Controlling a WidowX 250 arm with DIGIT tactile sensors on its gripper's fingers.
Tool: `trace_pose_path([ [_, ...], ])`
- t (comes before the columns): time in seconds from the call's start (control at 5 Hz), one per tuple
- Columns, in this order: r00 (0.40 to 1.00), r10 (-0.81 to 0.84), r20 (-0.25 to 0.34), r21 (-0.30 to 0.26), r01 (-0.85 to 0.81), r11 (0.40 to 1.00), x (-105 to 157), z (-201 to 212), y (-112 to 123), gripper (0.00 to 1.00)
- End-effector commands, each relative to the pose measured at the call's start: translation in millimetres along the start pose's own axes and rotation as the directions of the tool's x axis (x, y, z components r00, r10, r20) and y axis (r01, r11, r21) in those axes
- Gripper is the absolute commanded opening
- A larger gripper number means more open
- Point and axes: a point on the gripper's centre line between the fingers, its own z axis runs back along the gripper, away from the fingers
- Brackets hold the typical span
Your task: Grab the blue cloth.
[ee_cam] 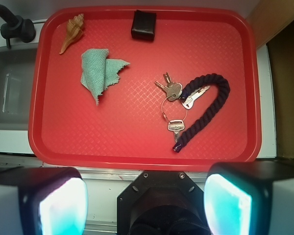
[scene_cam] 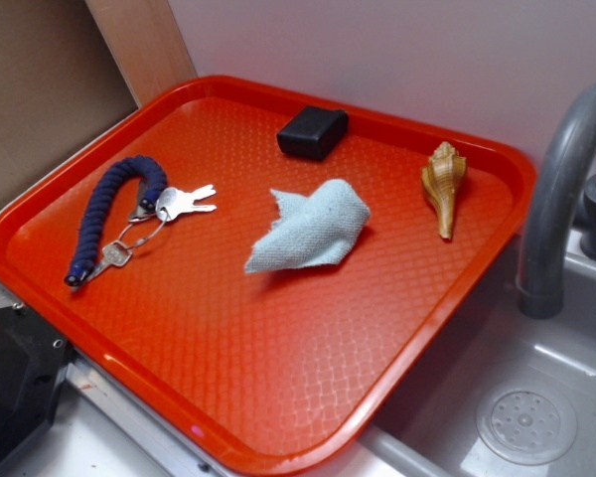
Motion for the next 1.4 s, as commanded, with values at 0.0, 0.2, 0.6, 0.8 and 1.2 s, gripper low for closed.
trace_pose_path([
  [0.0, 1.0, 0.0, 0.0, 0.0, 0.0, 1.0, 0, 0, 0, 1.0],
  [0.2, 0.984, -0.098, 0.148, -0.111, 0.115, 0.987, 46, -31, -36, 1.0],
  [0.6, 0.947, -0.121, 0.299, -0.203, 0.186, 0.961, 81, -99, -54, 1.0],
  [0.8, 0.947, -0.121, 0.299, -0.203, 0.186, 0.961, 81, -99, -54, 1.0],
  [1.2, 0.947, -0.121, 0.299, -0.203, 0.186, 0.961, 81, -99, -54, 1.0],
])
